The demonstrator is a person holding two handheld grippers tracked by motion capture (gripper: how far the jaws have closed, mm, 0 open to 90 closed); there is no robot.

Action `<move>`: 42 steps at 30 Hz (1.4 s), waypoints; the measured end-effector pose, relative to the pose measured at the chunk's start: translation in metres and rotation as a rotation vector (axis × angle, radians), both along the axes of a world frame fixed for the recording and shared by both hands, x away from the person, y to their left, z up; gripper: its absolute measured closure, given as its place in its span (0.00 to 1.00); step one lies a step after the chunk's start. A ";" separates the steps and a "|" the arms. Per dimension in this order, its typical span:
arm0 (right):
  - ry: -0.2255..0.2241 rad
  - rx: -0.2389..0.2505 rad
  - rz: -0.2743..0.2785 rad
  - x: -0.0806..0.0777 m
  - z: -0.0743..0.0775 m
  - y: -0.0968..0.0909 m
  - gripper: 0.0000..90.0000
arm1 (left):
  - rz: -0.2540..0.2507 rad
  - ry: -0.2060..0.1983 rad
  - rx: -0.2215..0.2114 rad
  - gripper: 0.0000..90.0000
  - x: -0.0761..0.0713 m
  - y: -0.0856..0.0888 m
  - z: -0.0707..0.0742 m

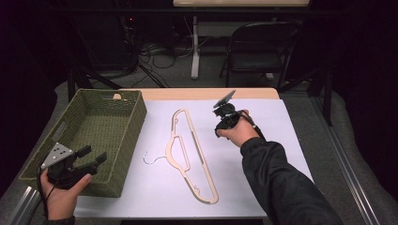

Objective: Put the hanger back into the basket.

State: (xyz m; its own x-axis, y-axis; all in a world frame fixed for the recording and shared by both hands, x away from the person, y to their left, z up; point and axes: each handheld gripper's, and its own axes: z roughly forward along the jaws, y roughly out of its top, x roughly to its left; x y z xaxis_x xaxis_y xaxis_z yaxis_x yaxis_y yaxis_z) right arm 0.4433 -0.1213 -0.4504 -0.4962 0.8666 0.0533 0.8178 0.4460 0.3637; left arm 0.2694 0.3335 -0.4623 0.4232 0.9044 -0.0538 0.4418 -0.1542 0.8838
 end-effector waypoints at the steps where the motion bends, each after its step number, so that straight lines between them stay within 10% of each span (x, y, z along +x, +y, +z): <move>1: -0.031 0.025 0.000 0.000 -0.006 0.005 0.70 | 0.000 0.000 0.000 0.37 0.000 0.000 0.000; 3: -0.036 0.034 0.002 0.000 -0.009 0.009 0.70 | -0.001 0.000 -0.001 0.37 0.000 0.000 0.000; 4: 0.034 -0.044 0.026 0.001 -0.007 0.017 0.70 | -0.001 0.000 0.000 0.37 0.000 0.000 -0.001; 9: 0.013 0.013 -0.017 0.001 -0.021 0.033 0.71 | -0.004 0.003 0.004 0.37 0.000 -0.001 -0.001; 13: 0.070 -0.047 0.025 0.005 -0.016 0.046 0.73 | 0.000 0.000 0.002 0.37 0.000 0.000 -0.001; 15: -0.003 0.049 0.003 0.006 -0.024 0.052 0.73 | 0.002 0.002 0.004 0.37 0.001 0.000 -0.001; 21: 0.133 -0.089 0.042 0.009 -0.025 0.063 0.72 | 0.000 0.004 0.004 0.37 0.001 0.000 -0.002; 27: 0.077 -0.009 0.025 0.007 -0.047 0.069 0.72 | 0.001 0.007 0.007 0.37 0.001 0.000 -0.002; 32: 0.146 -0.057 0.052 0.009 -0.057 0.073 0.72 | 0.001 0.008 0.010 0.37 0.002 -0.001 -0.003; 33: 0.083 0.019 0.018 0.007 -0.067 0.076 0.72 | 0.002 0.009 0.011 0.37 0.002 -0.001 -0.003; 36: 0.164 -0.055 0.050 0.009 -0.064 0.077 0.72 | 0.003 0.009 0.008 0.37 0.002 0.000 -0.003; 42: 0.161 -0.050 0.038 0.009 -0.068 0.079 0.72 | 0.002 0.009 0.009 0.37 0.002 0.000 -0.004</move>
